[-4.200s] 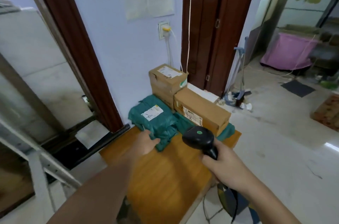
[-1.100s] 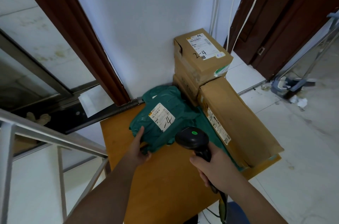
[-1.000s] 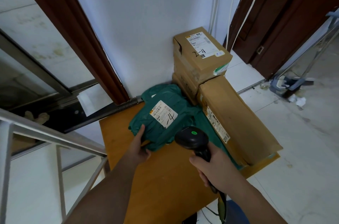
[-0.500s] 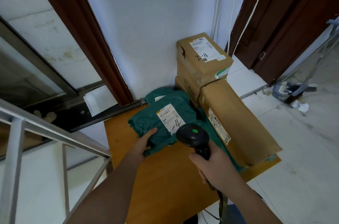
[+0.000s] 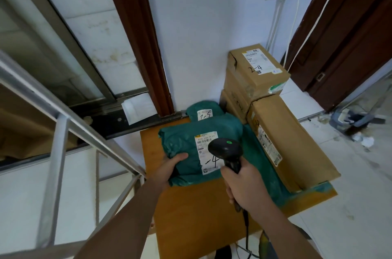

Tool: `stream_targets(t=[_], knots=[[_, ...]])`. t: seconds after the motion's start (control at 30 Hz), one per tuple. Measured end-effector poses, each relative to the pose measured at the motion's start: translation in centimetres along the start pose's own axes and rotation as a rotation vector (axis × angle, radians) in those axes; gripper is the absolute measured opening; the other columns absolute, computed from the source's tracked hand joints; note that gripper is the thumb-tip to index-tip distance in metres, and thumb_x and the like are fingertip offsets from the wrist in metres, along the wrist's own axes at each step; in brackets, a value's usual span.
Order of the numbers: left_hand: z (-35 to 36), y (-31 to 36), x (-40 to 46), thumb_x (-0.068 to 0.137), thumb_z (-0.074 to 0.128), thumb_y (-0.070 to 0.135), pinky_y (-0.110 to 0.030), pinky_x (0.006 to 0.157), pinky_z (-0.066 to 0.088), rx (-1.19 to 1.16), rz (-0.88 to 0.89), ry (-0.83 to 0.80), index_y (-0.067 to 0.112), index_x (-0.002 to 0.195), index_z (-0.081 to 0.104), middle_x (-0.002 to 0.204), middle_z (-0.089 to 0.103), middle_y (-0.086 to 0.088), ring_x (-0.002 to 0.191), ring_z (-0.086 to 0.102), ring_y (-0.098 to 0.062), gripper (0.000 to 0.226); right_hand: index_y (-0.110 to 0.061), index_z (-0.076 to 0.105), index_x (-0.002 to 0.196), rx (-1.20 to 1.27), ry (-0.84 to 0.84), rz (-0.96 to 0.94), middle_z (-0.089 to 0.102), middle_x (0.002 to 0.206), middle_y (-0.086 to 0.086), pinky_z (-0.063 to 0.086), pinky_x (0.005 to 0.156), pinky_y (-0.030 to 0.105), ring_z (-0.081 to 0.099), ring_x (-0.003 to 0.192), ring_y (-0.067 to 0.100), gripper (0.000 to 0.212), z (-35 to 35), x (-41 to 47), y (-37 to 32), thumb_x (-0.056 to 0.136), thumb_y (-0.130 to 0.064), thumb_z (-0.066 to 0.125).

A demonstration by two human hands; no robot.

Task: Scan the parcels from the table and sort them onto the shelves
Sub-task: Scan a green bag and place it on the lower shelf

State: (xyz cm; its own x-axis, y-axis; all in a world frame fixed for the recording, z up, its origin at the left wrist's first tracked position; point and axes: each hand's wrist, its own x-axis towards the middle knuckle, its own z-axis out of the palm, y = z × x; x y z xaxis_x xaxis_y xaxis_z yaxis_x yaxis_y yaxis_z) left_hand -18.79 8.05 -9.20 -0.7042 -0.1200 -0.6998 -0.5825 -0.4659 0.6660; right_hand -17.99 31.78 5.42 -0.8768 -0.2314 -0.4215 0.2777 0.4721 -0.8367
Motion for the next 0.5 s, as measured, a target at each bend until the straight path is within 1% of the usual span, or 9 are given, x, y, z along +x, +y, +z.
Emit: stream_targets(t=[0.1, 0.2, 0.37, 0.43, 0.47, 0.5], knots=[[-0.6, -0.1, -0.8, 0.072, 0.091, 0.027, -0.053, 0.090, 0.061, -0.014, 0.021, -0.016, 0.023, 0.136, 0.057, 0.120, 0.076, -0.012, 0.107, 0.074, -0.037, 0.072, -0.015, 0.056, 0.090, 0.034, 0.020, -0.008, 0.053, 0.055, 0.002, 0.049, 0.047, 0.024, 0.052, 0.042, 0.012, 0.009, 0.8, -1.0, -0.5, 0.096, -0.019, 0.061], [-1.1, -0.2, -1.6, 0.071, 0.093, 0.027, -0.054, 0.093, 0.060, -0.008, 0.031, -0.064, 0.020, 0.137, 0.058, 0.120, 0.076, -0.012, 0.108, 0.074, -0.036, 0.074, -0.015, 0.056, 0.094, 0.063, 0.030, -0.013, 0.053, 0.055, 0.003, 0.049, 0.047, 0.027, 0.051, 0.044, 0.015, 0.006, 1.5, -2.3, -0.8, 0.096, -0.017, 0.061], [-1.6, -0.6, -3.0, 0.070, 0.092, 0.028, -0.047, 0.081, 0.063, -0.009, 0.013, -0.080, 0.019, 0.135, 0.059, 0.118, 0.076, -0.013, 0.104, 0.075, -0.037, 0.073, -0.017, 0.054, 0.093, 0.048, 0.051, 0.010, 0.052, 0.053, 0.001, 0.050, 0.047, 0.029, 0.051, 0.043, 0.014, 0.007, 2.3, -4.7, -0.8, 0.096, -0.016, 0.060], [-1.8, -1.0, -3.8, 0.072, 0.090, 0.028, -0.045, 0.077, 0.063, -0.011, -0.010, -0.095, 0.018, 0.133, 0.060, 0.117, 0.077, -0.014, 0.103, 0.075, -0.037, 0.069, -0.018, 0.054, 0.094, 0.032, 0.053, 0.022, 0.053, 0.053, 0.000, 0.051, 0.049, 0.029, 0.053, 0.044, 0.013, 0.006, 2.4, -5.7, -0.6, 0.096, -0.017, 0.060], [-2.0, -1.2, -4.1, 0.072, 0.091, 0.029, -0.045, 0.077, 0.063, -0.011, -0.011, -0.103, 0.018, 0.133, 0.060, 0.117, 0.076, -0.014, 0.104, 0.075, -0.037, 0.069, -0.018, 0.054, 0.094, 0.022, 0.049, 0.019, 0.054, 0.053, -0.001, 0.051, 0.049, 0.028, 0.053, 0.044, 0.013, 0.006, 2.5, -6.3, -0.6, 0.096, -0.017, 0.059], [-2.3, -1.5, -4.4, 0.070, 0.093, 0.030, -0.047, 0.080, 0.063, -0.010, -0.005, -0.107, 0.018, 0.134, 0.060, 0.118, 0.076, -0.015, 0.105, 0.074, -0.038, 0.073, -0.019, 0.054, 0.094, 0.015, 0.041, 0.010, 0.054, 0.052, -0.002, 0.051, 0.049, 0.027, 0.054, 0.044, 0.012, 0.006, 2.5, -6.9, -0.6, 0.097, -0.017, 0.059]])
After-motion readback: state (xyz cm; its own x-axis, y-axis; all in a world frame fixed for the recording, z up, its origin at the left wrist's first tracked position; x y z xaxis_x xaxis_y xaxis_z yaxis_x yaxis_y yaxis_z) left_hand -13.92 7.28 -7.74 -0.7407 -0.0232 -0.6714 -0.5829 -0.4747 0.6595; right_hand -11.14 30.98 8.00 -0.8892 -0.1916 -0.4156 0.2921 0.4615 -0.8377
